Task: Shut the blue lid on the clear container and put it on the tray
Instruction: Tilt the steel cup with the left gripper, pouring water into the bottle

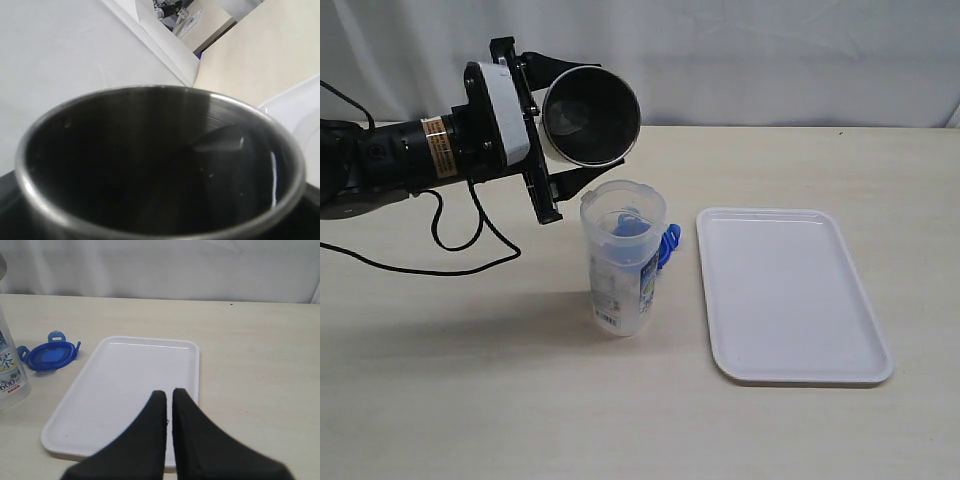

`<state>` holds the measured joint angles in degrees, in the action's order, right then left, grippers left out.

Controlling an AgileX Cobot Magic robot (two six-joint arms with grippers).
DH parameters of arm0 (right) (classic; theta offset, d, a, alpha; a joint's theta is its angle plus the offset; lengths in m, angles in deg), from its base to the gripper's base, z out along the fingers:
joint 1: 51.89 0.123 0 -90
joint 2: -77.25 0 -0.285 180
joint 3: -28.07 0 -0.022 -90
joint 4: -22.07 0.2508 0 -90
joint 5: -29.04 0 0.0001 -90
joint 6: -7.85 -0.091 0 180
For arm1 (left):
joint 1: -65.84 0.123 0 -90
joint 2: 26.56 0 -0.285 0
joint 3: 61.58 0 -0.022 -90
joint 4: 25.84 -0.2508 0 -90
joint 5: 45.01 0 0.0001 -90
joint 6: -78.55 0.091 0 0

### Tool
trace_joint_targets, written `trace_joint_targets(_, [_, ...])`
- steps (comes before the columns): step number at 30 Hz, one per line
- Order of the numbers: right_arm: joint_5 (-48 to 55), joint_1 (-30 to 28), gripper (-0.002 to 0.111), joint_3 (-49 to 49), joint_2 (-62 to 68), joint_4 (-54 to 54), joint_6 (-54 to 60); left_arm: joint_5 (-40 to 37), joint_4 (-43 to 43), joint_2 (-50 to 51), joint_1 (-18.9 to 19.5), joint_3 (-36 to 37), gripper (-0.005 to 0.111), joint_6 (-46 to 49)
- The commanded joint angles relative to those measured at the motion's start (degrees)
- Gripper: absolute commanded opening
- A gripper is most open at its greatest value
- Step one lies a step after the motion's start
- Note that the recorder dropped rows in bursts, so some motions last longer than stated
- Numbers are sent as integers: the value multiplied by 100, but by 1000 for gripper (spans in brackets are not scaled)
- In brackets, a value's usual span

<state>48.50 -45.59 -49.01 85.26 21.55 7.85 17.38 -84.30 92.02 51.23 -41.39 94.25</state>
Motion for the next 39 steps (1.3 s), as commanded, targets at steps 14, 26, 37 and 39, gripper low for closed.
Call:
trace_joint_targets(14, [7,-29,5,-13,-22,11,0,357,201,-125,-11,-99,0,547])
trace_joint_targets(26, [7,-29,5,-13,-22,11,0,350,201,-125,-11,-99,0,1146])
trace_joint_targets(37, [7,-29,5,-13,-22,11,0,318,211,-125,-11,-99,0,1144])
trace_joint_targets(39, [7,-29,5,-13,-22,11,0,247,211,-125,-11,-99,0,1171])
